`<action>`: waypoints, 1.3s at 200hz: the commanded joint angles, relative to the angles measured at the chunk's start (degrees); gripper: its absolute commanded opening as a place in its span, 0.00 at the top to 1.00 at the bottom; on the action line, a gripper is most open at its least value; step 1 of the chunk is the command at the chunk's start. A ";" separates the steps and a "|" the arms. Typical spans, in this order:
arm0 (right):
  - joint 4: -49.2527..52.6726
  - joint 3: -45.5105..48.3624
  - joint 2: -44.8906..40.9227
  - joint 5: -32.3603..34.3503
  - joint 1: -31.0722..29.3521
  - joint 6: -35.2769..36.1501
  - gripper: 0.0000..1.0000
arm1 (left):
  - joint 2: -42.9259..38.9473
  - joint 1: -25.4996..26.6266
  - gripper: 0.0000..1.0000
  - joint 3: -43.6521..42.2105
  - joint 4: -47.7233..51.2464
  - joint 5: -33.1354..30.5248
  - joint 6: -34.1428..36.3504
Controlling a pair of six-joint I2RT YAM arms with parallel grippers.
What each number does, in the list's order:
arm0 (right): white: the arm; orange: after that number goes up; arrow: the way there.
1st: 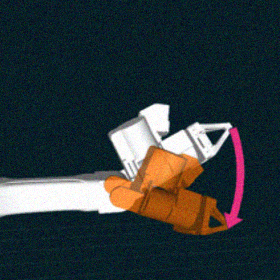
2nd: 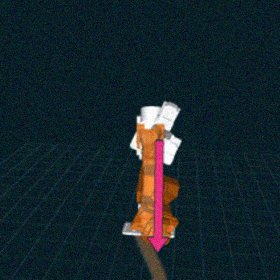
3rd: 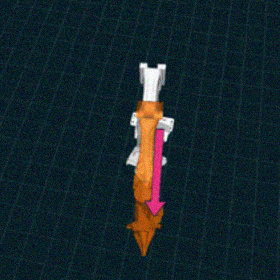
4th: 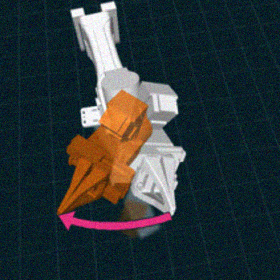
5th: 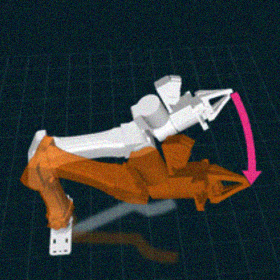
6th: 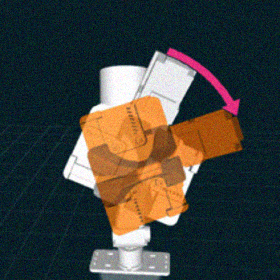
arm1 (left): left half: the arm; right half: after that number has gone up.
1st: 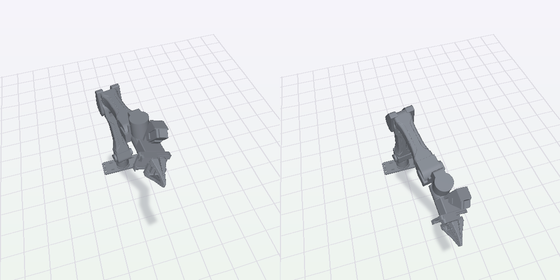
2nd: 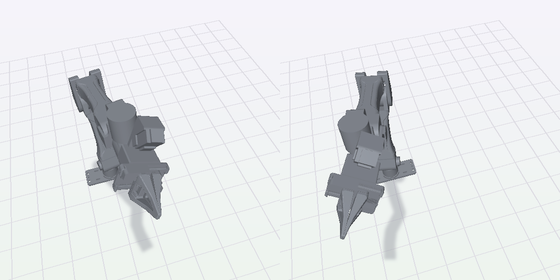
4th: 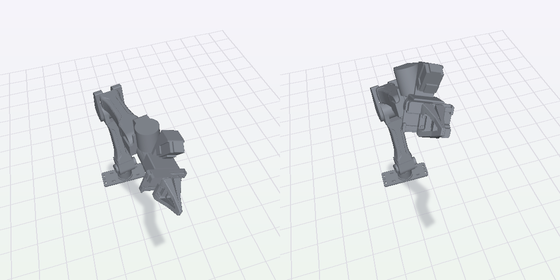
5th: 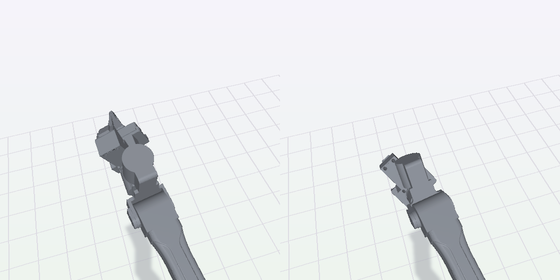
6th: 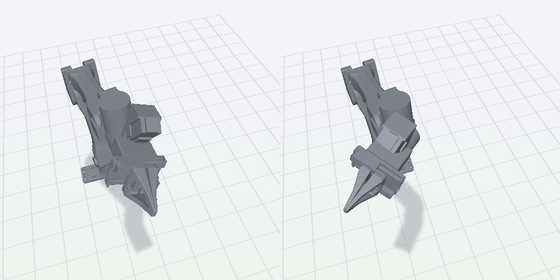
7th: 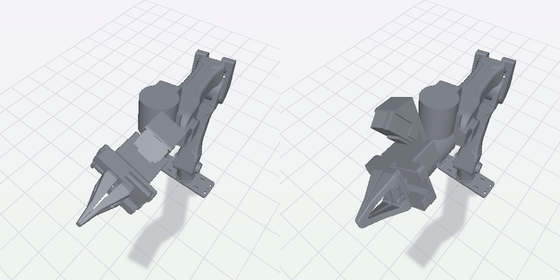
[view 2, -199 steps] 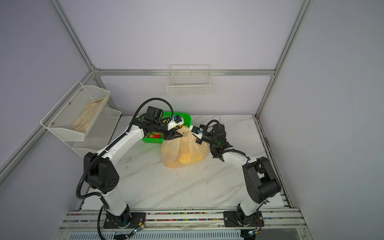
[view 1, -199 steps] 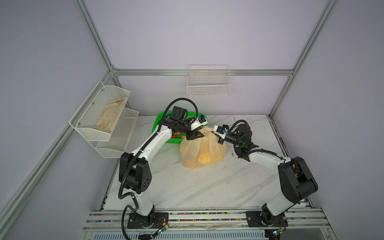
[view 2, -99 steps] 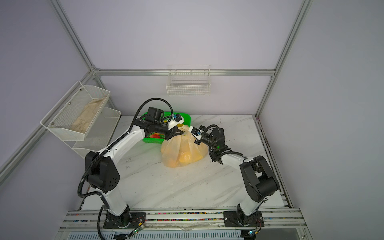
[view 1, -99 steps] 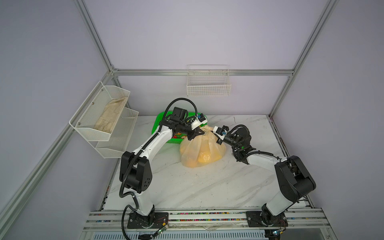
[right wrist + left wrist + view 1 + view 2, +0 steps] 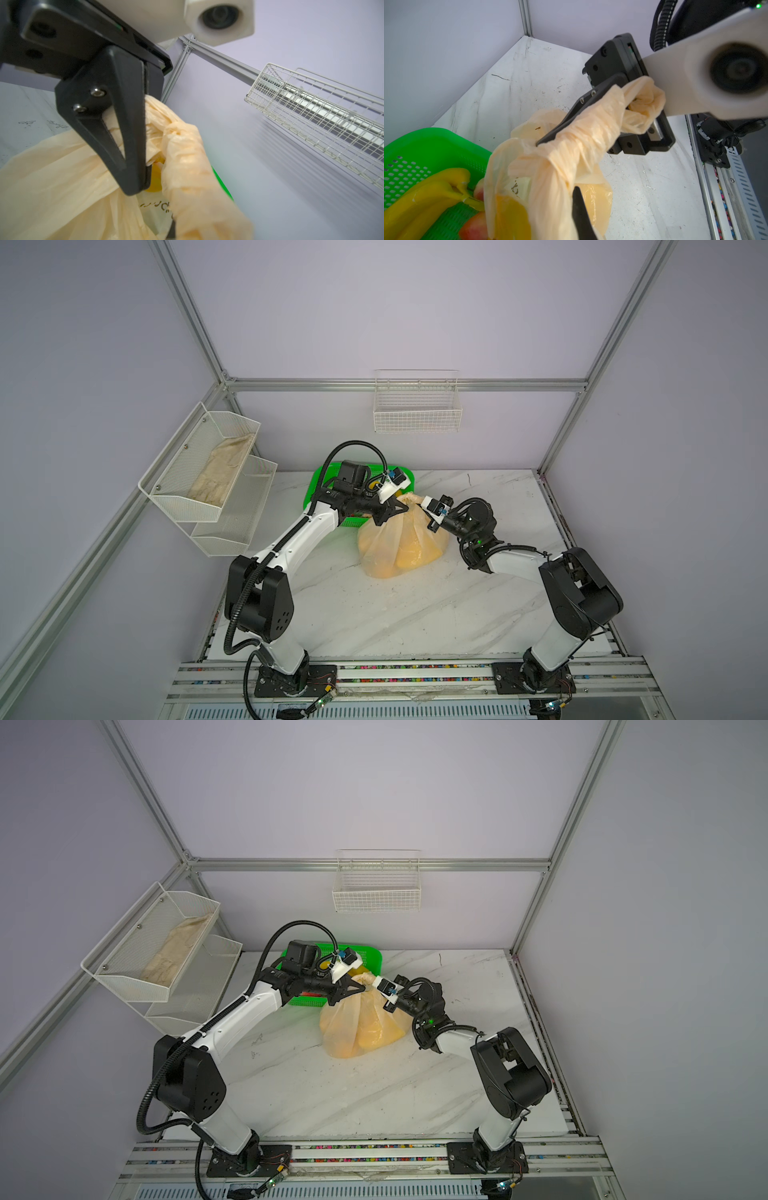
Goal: Place the fake fruits into the plastic bag and tie a complex knot
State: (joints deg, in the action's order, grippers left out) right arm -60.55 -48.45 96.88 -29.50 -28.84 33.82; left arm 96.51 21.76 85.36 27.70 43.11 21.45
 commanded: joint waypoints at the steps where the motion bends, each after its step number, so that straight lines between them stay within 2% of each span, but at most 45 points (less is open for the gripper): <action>1: -4.52 1.68 0.98 0.79 -0.34 -0.69 1.00 | -2.50 0.10 0.98 -1.78 -5.94 1.19 -5.42; 45: 0.37 1.43 -0.03 2.59 -0.34 3.09 1.00 | -4.44 1.13 1.00 -5.75 -9.84 -0.88 -8.87; 86: -4.53 1.43 1.49 7.95 -1.12 0.58 1.00 | -4.83 2.49 1.00 -7.07 -11.53 -0.69 -12.03; 96: -7.09 1.41 1.94 8.73 -1.38 -1.98 1.00 | -5.10 3.13 0.92 -7.68 -12.20 -0.74 -12.56; 113: -9.89 1.17 3.00 9.97 -2.22 -4.83 1.00 | -5.61 3.98 0.87 -9.50 -14.48 0.17 -13.50; 134: -14.42 1.95 4.57 9.41 -2.54 -7.54 1.00 | -5.78 4.41 0.86 -11.38 -18.32 0.56 -17.42; 167: -15.55 2.84 5.06 3.98 -1.54 -6.36 1.00 | -7.63 4.91 0.72 -13.96 -20.05 0.13 -19.61; 187: -15.97 2.45 5.16 1.02 -1.13 -8.00 1.00 | -9.40 4.88 0.59 -15.69 -20.78 -1.97 -20.90; 219: -19.71 3.33 5.95 -0.81 -1.13 -9.82 1.00 | -12.06 4.08 0.38 -16.33 -14.08 -7.16 -17.12; 260: -19.86 3.45 5.81 -1.24 -1.13 -9.13 1.00 | -14.99 0.86 0.16 -14.95 -6.09 -8.72 -13.24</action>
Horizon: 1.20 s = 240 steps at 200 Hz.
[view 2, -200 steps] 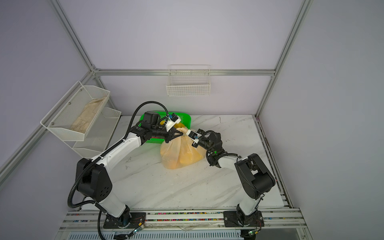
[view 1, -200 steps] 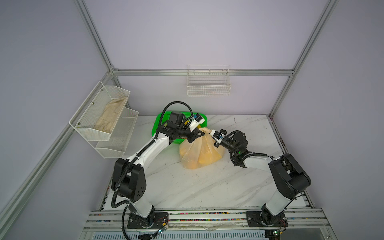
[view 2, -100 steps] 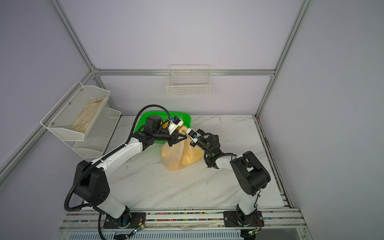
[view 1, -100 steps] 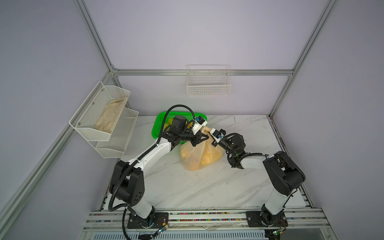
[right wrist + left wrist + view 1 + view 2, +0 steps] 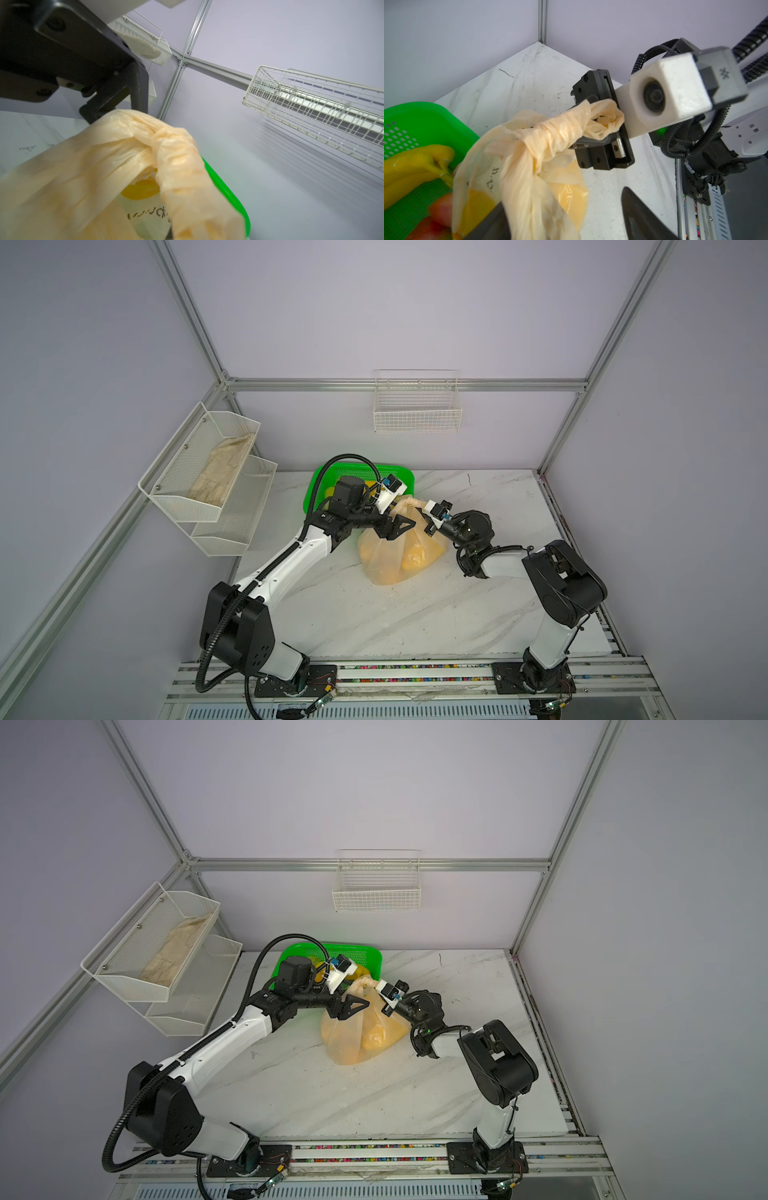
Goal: Place the fake fruits into the plastic bag and tie a complex knot
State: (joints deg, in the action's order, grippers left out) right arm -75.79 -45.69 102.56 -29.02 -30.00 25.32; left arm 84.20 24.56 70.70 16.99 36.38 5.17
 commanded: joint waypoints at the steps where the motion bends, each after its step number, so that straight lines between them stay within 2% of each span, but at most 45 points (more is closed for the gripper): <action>1: -4.63 0.69 0.15 -1.69 0.03 -0.63 1.00 | -2.66 -2.04 0.16 -0.20 4.84 -2.09 3.24; 24: -4.34 0.52 -0.47 -1.45 0.03 -0.62 1.00 | -5.82 -3.82 0.14 2.04 8.97 -6.40 6.64; 49: -1.73 -0.40 -1.40 -1.96 0.00 -0.63 1.00 | -6.90 -6.09 0.18 2.96 8.93 -9.93 13.75; 61: -1.72 -0.63 -1.23 -2.17 0.03 -1.06 1.00 | -6.03 -7.54 0.25 3.86 8.27 -9.37 17.21; 78: -2.52 -0.63 -1.14 -1.95 0.03 -1.32 1.00 | -3.76 -7.77 0.35 5.63 7.14 -11.85 22.86; 100: -2.52 -0.71 -1.82 -2.06 0.03 -2.30 1.00 | 3.14 -8.14 0.44 10.29 6.58 -13.96 26.44; 125: -2.82 -0.98 -2.27 -2.54 -0.06 -4.31 1.00 | 8.11 -8.05 0.46 16.06 6.98 -9.26 28.66; 171: -1.20 -1.32 -2.62 -3.17 -0.15 -4.74 1.00 | 11.07 -6.75 0.47 19.90 8.35 -2.03 33.88; 212: 0.60 -2.64 -3.22 -2.78 -0.39 -6.56 1.00 | 13.17 -4.09 0.57 23.24 13.76 -2.03 39.97; 240: 2.08 -3.45 -3.69 -1.52 -0.58 -7.30 1.00 | 13.82 -3.73 0.59 23.80 15.44 -1.15 41.33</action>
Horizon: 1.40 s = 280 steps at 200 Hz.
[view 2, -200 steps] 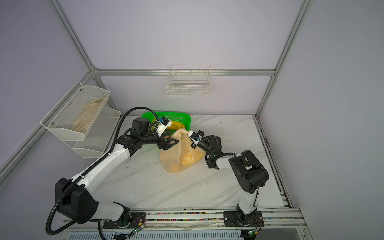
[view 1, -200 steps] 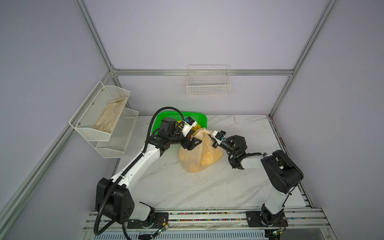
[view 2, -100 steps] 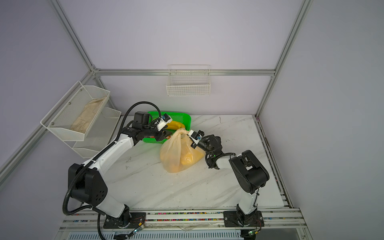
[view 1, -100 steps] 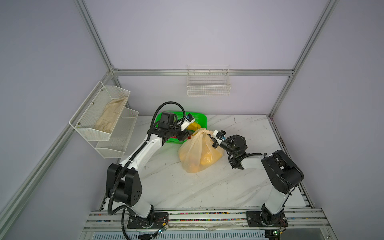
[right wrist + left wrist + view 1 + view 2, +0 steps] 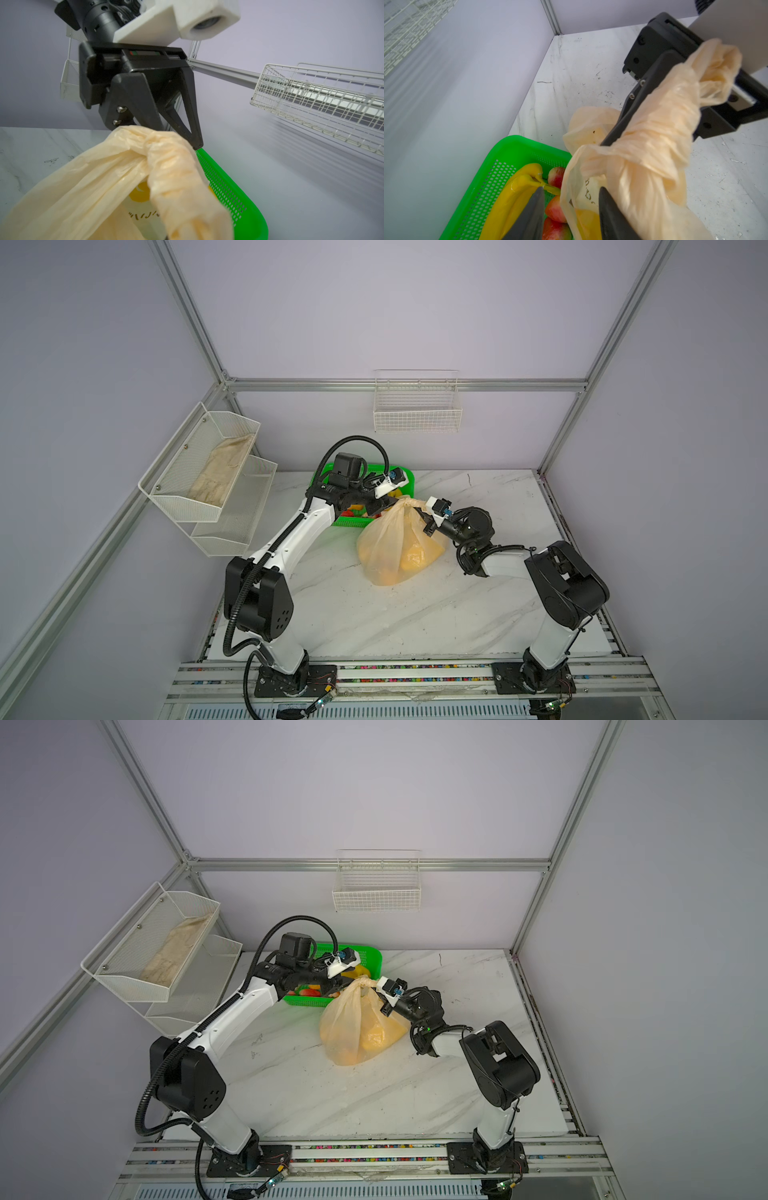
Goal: Place the fake fruits into the plastic bag and tie a complex knot
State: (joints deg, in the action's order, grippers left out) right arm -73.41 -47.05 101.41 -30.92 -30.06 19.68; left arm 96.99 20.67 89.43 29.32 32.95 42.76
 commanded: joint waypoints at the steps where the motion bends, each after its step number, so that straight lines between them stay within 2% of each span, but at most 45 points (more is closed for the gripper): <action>1: -0.19 -2.09 -2.57 0.40 -0.56 -1.66 1.00 | 1.07 0.16 0.59 5.15 3.25 2.25 3.82; 19: 0.81 -2.57 -2.78 1.14 -0.74 -1.92 1.00 | 1.69 0.08 0.60 5.94 4.96 1.58 4.19; 79: 2.92 -3.67 -3.85 2.17 -1.18 -2.67 1.00 | 3.40 0.19 0.62 6.95 6.45 5.88 3.31; 110: 3.90 -3.85 -4.02 1.49 -1.42 -2.65 1.00 | 3.25 0.17 0.58 5.92 3.04 4.93 1.78; 178: 5.49 -4.43 -4.08 1.14 -1.49 -2.25 1.00 | 3.44 -0.01 0.53 6.20 -0.18 8.57 -0.66; 238: 5.27 -4.61 -4.04 0.88 -1.58 -1.60 1.00 | 4.34 -0.01 0.60 5.98 -2.05 11.75 -2.37; 280: 4.31 -4.09 -3.28 -0.72 -1.32 2.20 1.00 | 3.28 -0.12 0.65 3.68 -6.01 12.63 -4.54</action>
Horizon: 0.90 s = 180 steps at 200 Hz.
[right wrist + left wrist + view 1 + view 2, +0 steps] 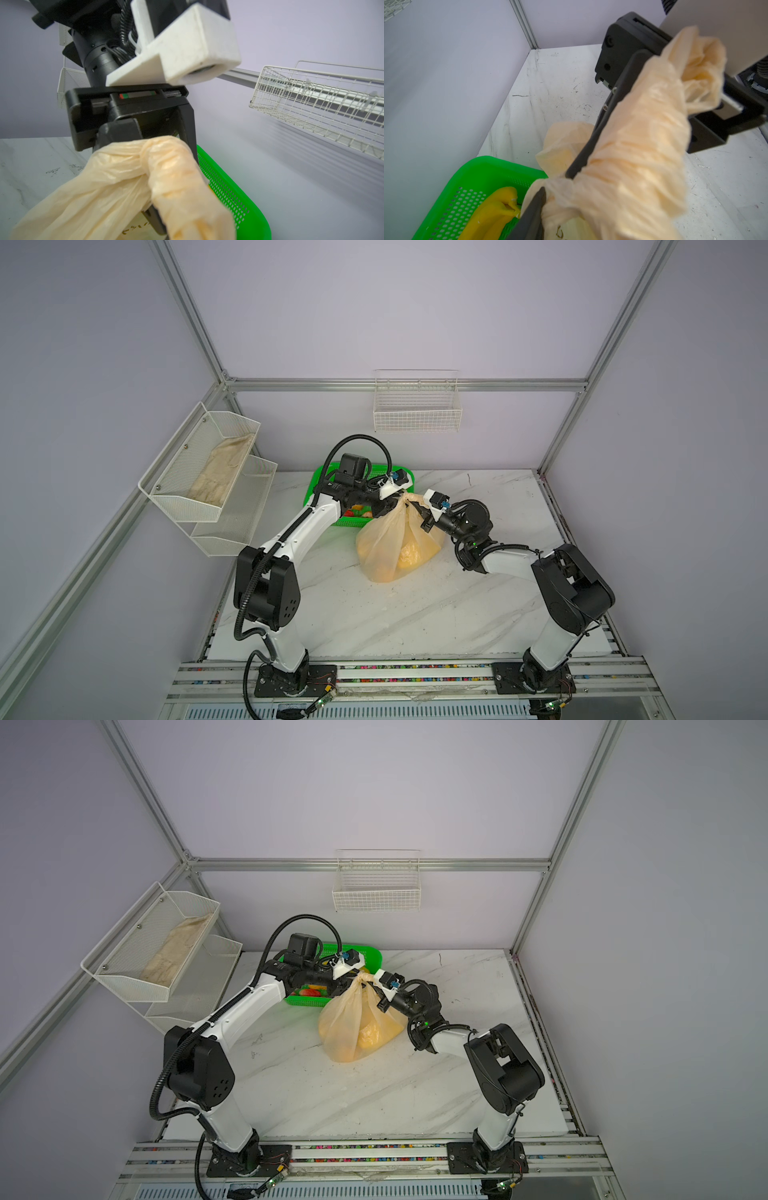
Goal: Place the fake fruits into the plastic bag and tie a complex knot
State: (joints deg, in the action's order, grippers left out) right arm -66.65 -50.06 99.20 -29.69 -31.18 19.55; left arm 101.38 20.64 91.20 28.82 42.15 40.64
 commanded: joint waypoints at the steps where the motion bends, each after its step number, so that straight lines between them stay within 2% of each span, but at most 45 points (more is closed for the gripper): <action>1: -2.43 -1.13 -1.05 -1.95 -0.20 2.29 1.00 | -1.10 -0.09 0.65 1.81 -5.61 3.49 -2.46; 50: -1.14 -2.01 -1.11 -1.51 -0.20 2.26 1.00 | -1.28 -0.91 0.78 1.53 -4.40 3.38 -1.71; 82: 0.26 -3.33 -0.94 -1.66 -0.20 1.98 1.00 | -1.02 -0.89 0.75 2.01 -1.97 2.97 0.14; 126: 0.97 -3.77 -1.20 -1.79 -0.20 1.89 1.00 | -0.67 -0.91 0.77 2.91 -1.17 3.28 0.57; 150: 0.99 -3.55 -1.20 -1.45 -0.20 2.13 1.00 | -0.69 -0.93 0.86 3.13 -1.17 3.50 0.23; 180: 1.47 -3.45 -1.37 -1.03 -0.20 2.41 1.00 | -1.12 -1.04 0.91 2.50 -1.09 3.16 0.41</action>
State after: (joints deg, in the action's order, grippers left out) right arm -64.12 -51.96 99.20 -30.44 -31.14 21.30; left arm 101.38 19.88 91.20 28.42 43.53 40.23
